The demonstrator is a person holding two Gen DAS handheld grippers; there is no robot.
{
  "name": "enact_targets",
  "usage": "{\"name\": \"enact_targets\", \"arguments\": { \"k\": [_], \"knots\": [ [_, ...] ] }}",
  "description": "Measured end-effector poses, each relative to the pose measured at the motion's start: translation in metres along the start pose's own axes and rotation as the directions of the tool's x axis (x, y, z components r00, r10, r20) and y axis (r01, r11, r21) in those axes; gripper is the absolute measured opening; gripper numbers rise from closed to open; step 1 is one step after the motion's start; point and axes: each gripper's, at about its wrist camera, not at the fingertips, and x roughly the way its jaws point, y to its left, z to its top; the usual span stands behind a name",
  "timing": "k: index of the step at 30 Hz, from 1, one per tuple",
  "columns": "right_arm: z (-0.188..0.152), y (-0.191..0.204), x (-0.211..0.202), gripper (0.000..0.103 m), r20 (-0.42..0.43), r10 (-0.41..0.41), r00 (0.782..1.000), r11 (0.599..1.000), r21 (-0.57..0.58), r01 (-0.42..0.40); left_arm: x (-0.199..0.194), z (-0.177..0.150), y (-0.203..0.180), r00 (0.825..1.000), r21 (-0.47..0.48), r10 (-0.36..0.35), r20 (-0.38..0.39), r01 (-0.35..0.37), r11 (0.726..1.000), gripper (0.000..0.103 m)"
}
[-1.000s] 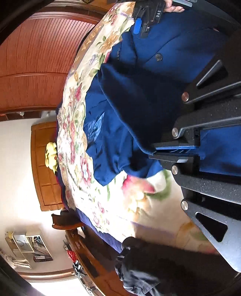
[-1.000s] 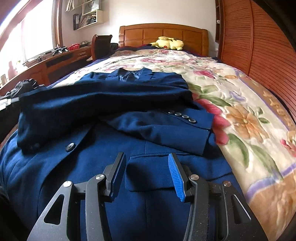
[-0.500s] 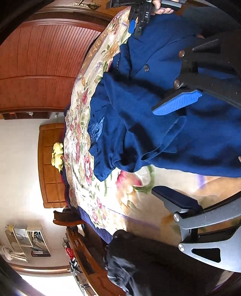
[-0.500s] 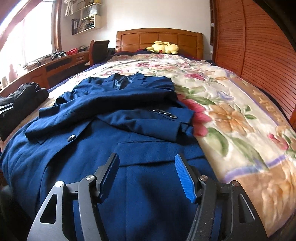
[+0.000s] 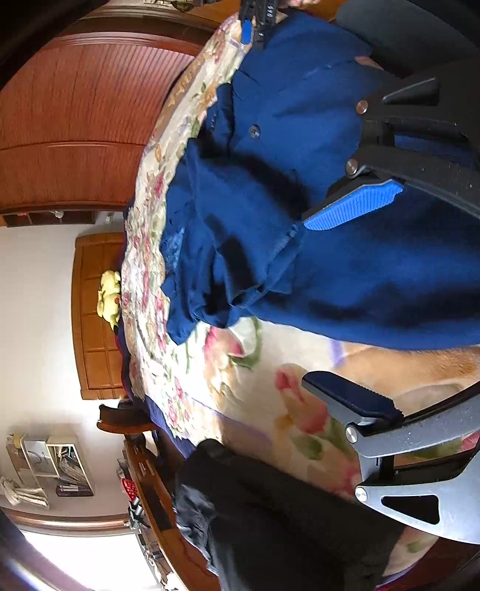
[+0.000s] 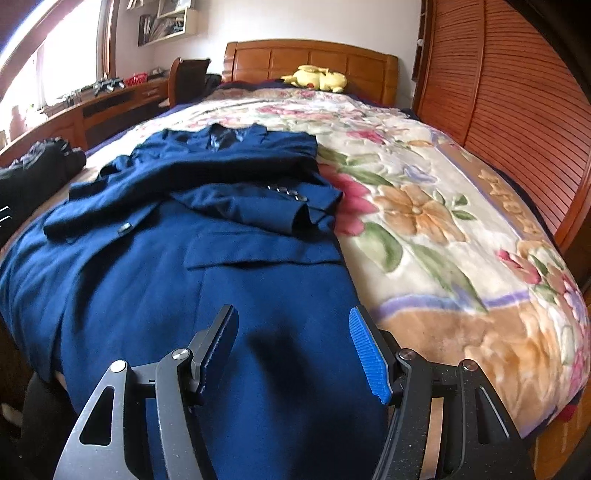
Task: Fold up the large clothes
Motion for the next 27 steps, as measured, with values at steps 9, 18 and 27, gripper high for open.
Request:
{"name": "enact_targets", "arguments": {
  "k": [9, 18, 27],
  "knots": [
    [-0.004, -0.012, 0.010, 0.065, -0.045, 0.025, 0.999, 0.999, 0.047, -0.023, 0.008, -0.034, 0.012, 0.998, -0.037, 0.017, -0.062, -0.020, 0.999, 0.080],
    [-0.008, -0.010, 0.008, 0.065, -0.053, 0.029, 0.998, 0.999, 0.047, -0.027, 0.005, -0.049, 0.031, 0.997, -0.121, -0.040, -0.061, 0.033, 0.992, 0.073],
    [-0.020, -0.014, 0.004, 0.065, -0.056, 0.060, 0.997, 0.996, 0.067, -0.056, 0.005, -0.049, 0.028, 0.997, -0.098, -0.046, -0.062, 0.040, 0.994, 0.062]
  ]
}}
